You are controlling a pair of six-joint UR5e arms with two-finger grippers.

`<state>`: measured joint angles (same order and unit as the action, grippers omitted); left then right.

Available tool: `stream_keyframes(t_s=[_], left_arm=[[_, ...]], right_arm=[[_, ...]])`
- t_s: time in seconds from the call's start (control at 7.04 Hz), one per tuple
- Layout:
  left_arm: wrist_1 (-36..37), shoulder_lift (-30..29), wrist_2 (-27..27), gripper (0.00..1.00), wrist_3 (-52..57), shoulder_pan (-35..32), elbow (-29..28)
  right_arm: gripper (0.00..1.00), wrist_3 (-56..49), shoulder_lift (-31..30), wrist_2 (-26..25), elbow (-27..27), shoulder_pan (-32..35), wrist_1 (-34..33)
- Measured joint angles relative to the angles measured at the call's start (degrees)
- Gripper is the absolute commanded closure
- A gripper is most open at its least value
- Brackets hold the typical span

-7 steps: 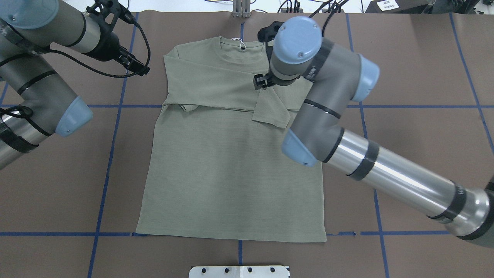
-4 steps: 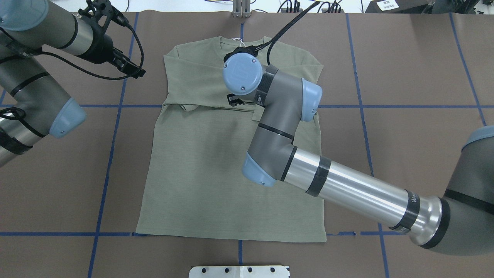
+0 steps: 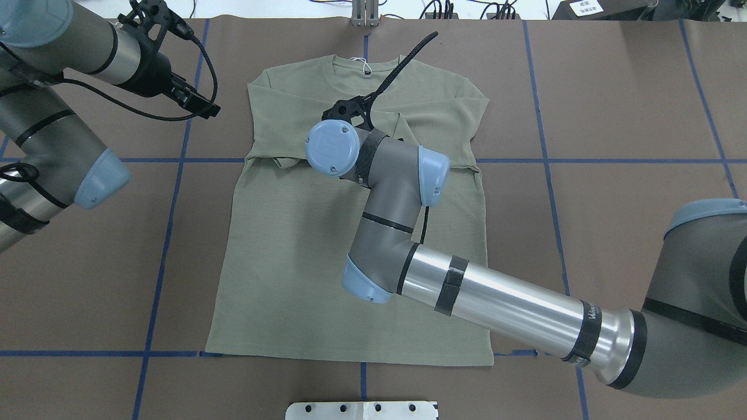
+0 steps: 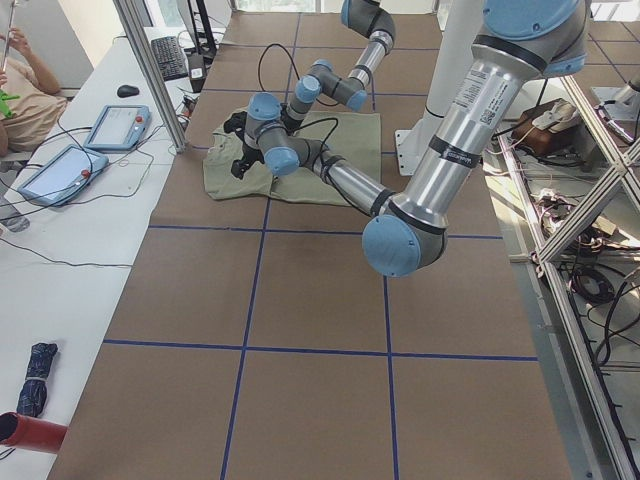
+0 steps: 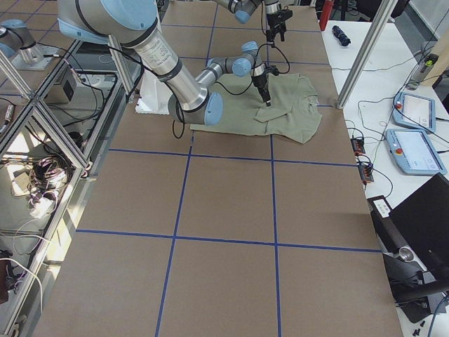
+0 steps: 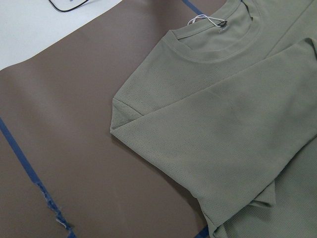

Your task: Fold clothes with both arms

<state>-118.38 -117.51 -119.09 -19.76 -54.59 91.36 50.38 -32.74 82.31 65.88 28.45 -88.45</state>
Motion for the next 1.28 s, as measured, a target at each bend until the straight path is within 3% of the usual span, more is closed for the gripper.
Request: stream_keyframes(t_s=[0.43,0.57,0.85,0.99,1.28], left_arm=[[-0.01,0.11,0.00,0.00,-1.02,0.08,0.11],[-0.01,0.14,0.00,0.00,-1.14,0.09,0.13],[-0.01,0.17,0.00,0.00,-1.23,0.09,0.13],[-0.01,0.17,0.00,0.00,-1.24,0.09,0.13],[-0.01,0.18,0.00,0.00,-1.24,0.09,0.13]], right_arm=[[0.41,-0.04,0.09,-0.29,-0.04,-0.78,-1.57],[0.52,-0.02,0.00,-0.30,-0.05,-1.01,-1.64],[0.61,-0.07,-0.04,-0.31,-0.02,-1.16,-2.40],[0.72,-0.09,0.06,-0.30,0.06,-1.19,-3.19],[0.76,-0.10,0.06,-0.31,0.11,-1.20,-3.68]])
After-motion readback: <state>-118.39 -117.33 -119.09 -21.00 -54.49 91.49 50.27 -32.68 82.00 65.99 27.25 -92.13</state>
